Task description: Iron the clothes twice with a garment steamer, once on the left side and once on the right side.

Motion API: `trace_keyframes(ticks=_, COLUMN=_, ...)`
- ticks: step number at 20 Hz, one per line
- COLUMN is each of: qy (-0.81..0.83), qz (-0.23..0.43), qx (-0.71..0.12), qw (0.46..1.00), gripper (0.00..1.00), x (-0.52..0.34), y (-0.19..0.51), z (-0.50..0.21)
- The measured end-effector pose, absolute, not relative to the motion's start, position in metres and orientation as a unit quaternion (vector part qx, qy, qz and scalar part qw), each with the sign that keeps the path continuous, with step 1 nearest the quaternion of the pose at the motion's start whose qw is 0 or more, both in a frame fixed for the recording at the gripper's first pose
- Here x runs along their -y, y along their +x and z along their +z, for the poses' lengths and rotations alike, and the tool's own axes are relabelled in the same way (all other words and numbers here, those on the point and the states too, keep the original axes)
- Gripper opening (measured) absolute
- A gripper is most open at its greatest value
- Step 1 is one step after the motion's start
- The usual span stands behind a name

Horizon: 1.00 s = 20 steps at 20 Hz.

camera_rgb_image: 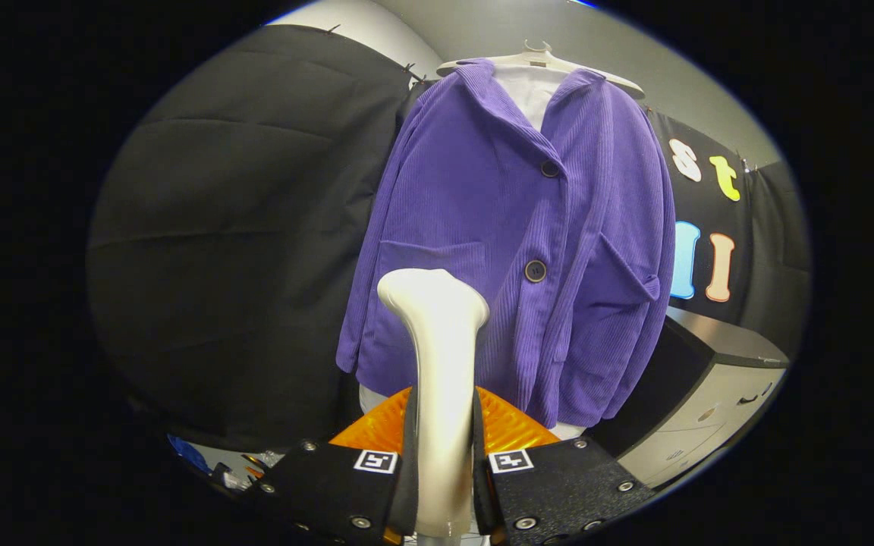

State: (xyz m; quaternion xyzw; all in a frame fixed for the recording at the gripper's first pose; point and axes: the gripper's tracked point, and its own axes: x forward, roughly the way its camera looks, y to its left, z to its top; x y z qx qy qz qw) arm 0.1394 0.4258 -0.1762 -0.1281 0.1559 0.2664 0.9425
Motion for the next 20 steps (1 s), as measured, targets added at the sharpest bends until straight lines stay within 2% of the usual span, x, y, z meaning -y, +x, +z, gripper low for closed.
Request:
trace_keyframes(ticks=16, qy=-0.144, qz=0.272, qx=-0.257, qw=0.916, gripper=0.30, x=-0.402, y=0.096, z=-0.274)
trace_keyframes(ticks=20, qy=-0.137, qz=0.259, qx=-0.281, qw=0.914, gripper=0.30, x=-0.374, y=0.082, z=-0.282)
